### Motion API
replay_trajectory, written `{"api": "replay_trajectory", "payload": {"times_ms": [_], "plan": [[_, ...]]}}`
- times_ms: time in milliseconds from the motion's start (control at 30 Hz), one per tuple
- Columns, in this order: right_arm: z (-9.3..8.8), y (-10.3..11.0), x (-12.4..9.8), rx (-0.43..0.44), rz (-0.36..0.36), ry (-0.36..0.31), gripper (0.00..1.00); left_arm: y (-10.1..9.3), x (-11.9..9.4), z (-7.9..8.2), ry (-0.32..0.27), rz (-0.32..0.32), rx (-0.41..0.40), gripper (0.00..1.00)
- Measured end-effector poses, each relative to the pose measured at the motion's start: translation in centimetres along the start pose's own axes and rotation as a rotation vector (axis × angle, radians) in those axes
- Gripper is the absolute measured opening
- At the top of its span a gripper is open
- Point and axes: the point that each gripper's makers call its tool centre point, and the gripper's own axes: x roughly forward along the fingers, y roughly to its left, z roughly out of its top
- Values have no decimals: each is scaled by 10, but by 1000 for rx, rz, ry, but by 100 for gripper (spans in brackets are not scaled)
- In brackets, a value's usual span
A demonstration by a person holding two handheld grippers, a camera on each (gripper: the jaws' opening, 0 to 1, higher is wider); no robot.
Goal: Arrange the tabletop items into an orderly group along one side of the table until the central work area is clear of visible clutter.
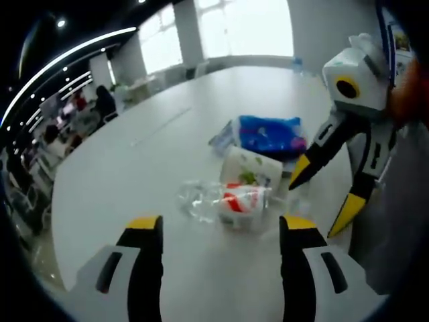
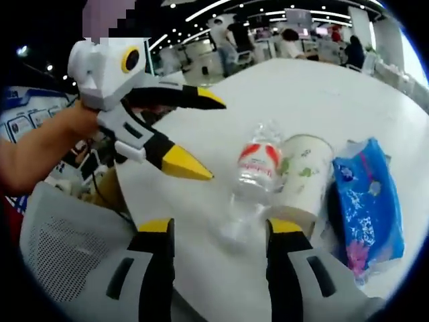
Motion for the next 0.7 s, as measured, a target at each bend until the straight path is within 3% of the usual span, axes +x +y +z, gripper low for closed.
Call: {"api": "replay_trajectory", "payload": {"times_ms": [233, 700], "plan": [[3, -7, 8, 63, -10, -6, 49, -1, 1, -1, 4, -7, 1, 67], [-2, -16, 21, 108, -29, 20, 40, -2, -2, -6, 14, -9, -7, 65]]}}
